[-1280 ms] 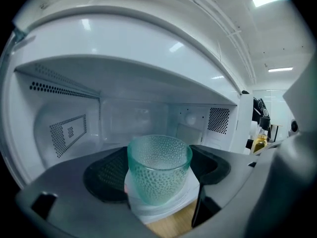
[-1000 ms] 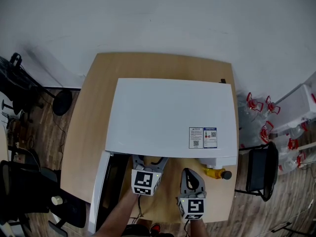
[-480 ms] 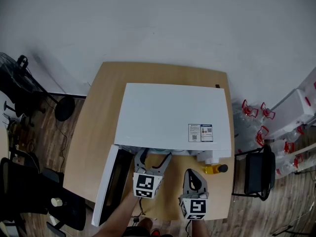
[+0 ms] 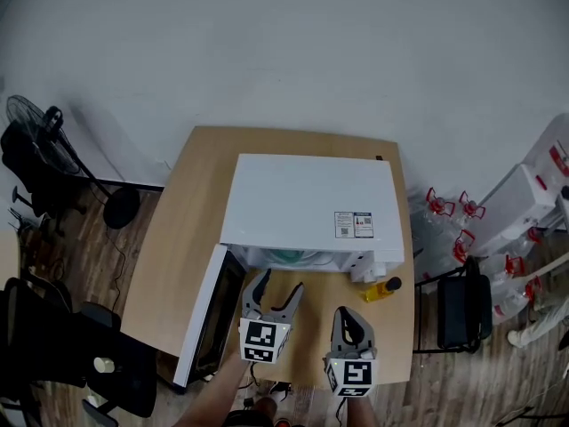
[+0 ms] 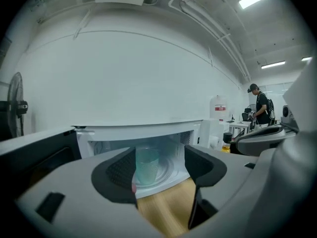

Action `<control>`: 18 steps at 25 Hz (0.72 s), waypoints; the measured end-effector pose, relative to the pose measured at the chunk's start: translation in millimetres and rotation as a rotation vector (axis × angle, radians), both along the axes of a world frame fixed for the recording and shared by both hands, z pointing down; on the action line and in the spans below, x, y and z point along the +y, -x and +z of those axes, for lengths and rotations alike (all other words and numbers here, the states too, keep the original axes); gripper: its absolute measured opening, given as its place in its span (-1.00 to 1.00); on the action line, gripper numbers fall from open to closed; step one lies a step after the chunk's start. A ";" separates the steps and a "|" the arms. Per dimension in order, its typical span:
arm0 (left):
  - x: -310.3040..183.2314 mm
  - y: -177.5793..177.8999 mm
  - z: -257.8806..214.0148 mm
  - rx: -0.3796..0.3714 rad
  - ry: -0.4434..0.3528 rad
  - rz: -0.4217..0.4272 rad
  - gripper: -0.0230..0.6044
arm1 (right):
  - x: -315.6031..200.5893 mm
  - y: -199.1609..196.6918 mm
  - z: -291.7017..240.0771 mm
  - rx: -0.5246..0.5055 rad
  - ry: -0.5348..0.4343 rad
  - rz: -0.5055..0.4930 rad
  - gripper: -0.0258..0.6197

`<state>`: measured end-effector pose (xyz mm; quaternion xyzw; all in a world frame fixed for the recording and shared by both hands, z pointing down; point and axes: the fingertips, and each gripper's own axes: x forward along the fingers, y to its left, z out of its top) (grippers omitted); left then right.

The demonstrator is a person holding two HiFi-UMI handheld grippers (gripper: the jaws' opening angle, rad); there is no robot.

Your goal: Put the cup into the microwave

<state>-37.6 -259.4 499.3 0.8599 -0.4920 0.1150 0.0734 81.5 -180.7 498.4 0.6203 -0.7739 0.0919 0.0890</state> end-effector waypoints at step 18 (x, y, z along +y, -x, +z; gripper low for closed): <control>145.2 25.7 -45.5 -0.024 -0.043 0.037 -0.44 | 119.1 16.4 -49.6 0.009 -0.092 0.047 -0.86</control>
